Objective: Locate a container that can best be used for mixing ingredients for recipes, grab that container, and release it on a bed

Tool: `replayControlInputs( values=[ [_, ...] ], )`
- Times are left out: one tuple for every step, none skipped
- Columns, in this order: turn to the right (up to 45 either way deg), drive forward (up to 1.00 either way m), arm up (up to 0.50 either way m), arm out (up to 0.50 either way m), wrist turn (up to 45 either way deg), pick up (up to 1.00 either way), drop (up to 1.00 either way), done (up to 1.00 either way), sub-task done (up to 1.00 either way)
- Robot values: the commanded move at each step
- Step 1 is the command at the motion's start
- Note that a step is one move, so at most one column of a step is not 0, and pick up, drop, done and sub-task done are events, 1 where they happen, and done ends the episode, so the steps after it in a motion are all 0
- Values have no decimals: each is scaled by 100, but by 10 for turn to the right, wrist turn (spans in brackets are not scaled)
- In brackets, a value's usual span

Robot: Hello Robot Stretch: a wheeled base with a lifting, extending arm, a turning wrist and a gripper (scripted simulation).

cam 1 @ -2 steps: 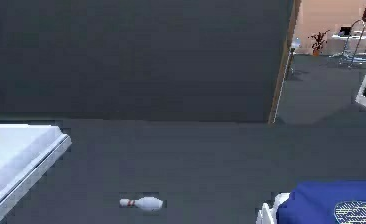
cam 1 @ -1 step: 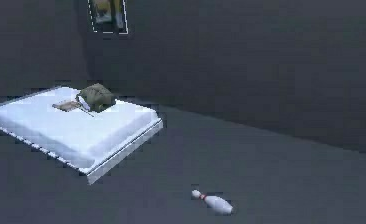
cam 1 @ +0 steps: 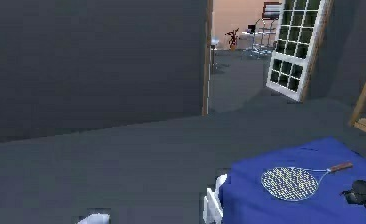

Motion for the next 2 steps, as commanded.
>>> replayControlInputs(
  values=[
    [390, 0, 0, 0, 0, 0, 0, 0, 0],
    [0, 15, 0, 0, 0, 0, 0, 0, 0]
  ],
)
